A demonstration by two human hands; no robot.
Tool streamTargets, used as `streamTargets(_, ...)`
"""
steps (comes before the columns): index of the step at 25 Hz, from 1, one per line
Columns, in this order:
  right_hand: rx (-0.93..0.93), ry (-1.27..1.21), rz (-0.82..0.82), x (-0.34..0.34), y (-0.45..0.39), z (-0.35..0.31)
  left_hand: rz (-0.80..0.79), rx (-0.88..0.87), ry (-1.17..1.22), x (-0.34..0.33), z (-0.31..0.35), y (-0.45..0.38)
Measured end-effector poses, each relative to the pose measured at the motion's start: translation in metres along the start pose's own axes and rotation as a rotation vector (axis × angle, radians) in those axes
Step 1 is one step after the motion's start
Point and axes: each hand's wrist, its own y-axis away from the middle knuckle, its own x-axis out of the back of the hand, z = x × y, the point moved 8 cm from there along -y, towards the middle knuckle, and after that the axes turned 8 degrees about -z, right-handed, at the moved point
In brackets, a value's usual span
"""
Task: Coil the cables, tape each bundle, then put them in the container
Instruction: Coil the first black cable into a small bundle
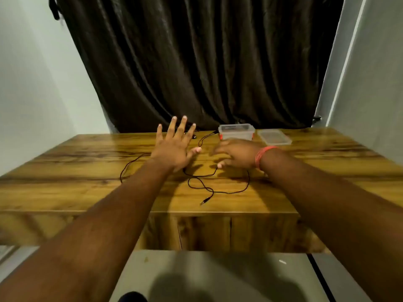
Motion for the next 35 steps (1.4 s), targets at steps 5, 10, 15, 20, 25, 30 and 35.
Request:
streamTargets(5, 0.232, 0.054, -0.093, -0.073, 0.010, -0.070, -0.064, 0.028, 0.165, -0.040, 0.007, 0.041)
streamTargets(10, 0.224, 0.094, 0.182, -0.075, 0.007, -0.070, 0.030, 0.018, 0.531, -0.050, 0.025, 0.047)
streamTargets(15, 0.076, -0.036, 0.435, -0.068, -0.003, -0.029, 0.139, -0.072, 0.851, -0.052, 0.052, 0.047)
streamTargets(20, 0.020, -0.257, 0.513, -0.058, -0.015, -0.007, 0.030, 0.018, 1.167, -0.073, 0.056, 0.028)
streamTargets(25, -0.026, -0.375, 0.610, -0.054, -0.022, 0.013, -0.128, 0.028, 1.698, -0.098, 0.051, 0.019)
streamTargets(30, 0.003, -0.587, 0.635, -0.054, -0.019, 0.016, -0.346, -0.136, 2.032, -0.080, 0.068, 0.032)
streamTargets(35, 0.067, -0.191, 0.344, -0.076, -0.034, -0.017, 0.004, -0.058, 2.415, -0.065, 0.043, 0.033)
